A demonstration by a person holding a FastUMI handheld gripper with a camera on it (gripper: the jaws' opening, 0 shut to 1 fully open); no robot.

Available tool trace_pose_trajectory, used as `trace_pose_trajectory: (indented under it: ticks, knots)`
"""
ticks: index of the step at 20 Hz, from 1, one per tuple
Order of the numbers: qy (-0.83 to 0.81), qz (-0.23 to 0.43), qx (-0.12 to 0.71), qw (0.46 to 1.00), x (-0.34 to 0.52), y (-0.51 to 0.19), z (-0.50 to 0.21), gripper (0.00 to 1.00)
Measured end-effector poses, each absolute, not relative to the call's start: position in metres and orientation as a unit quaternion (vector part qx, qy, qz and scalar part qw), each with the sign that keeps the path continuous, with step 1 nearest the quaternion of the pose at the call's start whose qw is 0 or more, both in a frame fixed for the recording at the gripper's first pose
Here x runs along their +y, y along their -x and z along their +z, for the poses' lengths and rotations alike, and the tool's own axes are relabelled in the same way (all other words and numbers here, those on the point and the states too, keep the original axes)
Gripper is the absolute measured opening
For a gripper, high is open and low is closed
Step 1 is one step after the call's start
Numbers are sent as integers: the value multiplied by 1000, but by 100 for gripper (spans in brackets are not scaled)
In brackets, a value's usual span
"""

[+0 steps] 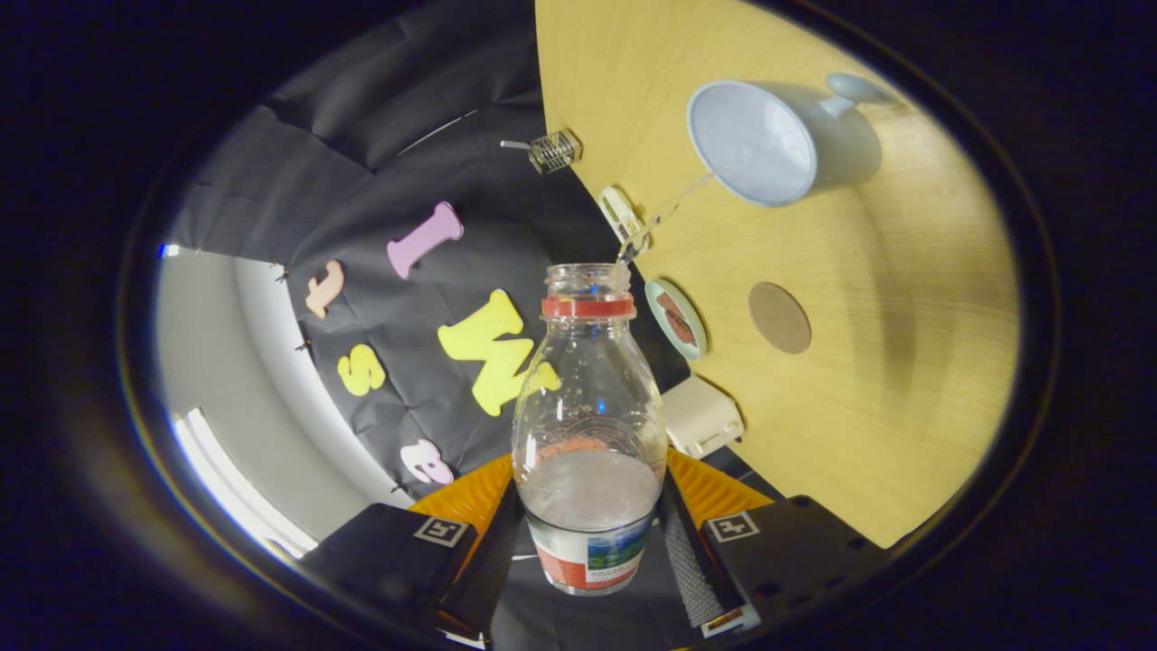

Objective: Take the bottle from table, then pour the juice into the cup, finally place the bottle on the coaster

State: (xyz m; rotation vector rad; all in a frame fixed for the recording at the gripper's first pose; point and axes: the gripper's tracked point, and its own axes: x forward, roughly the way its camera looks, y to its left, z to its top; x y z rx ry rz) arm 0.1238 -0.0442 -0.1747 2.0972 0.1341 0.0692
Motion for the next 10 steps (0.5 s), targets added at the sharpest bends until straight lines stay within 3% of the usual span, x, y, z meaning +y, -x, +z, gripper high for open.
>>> trace_pose_trajectory:
  ticks: [10]
  knots:
    - [-887,39,40,458,-57,-125,-160,81]
